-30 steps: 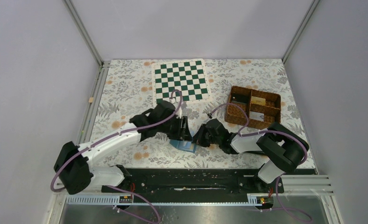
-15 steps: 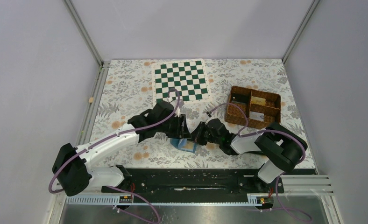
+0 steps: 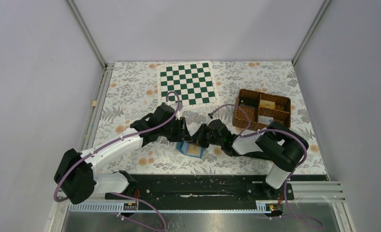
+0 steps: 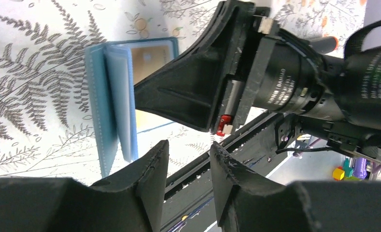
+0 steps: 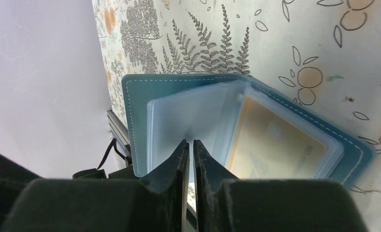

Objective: Take the credit cards out of the card holder
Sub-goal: Open the card holder at the center of the board.

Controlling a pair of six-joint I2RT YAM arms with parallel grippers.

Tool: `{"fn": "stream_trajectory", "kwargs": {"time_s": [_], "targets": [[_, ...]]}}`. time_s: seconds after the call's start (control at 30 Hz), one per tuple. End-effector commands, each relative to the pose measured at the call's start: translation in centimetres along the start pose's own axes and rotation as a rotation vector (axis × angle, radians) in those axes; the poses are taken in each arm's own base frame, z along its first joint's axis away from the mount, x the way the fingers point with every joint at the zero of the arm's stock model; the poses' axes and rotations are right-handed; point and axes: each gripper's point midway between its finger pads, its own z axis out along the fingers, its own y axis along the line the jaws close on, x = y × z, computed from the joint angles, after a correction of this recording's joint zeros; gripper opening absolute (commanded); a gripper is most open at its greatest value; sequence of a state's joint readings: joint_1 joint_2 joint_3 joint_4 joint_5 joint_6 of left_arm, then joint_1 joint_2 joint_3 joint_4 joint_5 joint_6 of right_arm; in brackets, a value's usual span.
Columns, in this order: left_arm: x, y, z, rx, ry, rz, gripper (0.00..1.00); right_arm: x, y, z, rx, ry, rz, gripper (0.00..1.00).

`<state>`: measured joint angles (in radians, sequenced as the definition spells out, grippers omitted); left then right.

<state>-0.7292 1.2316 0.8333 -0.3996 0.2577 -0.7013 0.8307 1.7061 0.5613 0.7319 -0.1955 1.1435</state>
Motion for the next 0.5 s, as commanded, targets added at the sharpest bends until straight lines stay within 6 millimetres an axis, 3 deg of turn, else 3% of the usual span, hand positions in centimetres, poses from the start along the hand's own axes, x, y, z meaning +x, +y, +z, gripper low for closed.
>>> {"fn": "stream_trajectory", "kwargs": {"time_s": [0.0, 0.17, 0.47], "targets": [[-0.7, -0.1, 0.5, 0.042, -0.032, -0.028, 0.37, 0.2, 0.4, 1.0, 0.030, 0.006, -0.030, 0.14], [-0.2, 1.3, 1.9, 0.009, 0.008, -0.033, 0.34, 0.6, -0.8, 1.4, 0.093, 0.016, -0.047, 0.15], [0.9, 5.4, 4.3, -0.151, 0.048, -0.037, 0.29, 1.0, -1.5, 1.5, 0.167, 0.029, -0.105, 0.16]]}}
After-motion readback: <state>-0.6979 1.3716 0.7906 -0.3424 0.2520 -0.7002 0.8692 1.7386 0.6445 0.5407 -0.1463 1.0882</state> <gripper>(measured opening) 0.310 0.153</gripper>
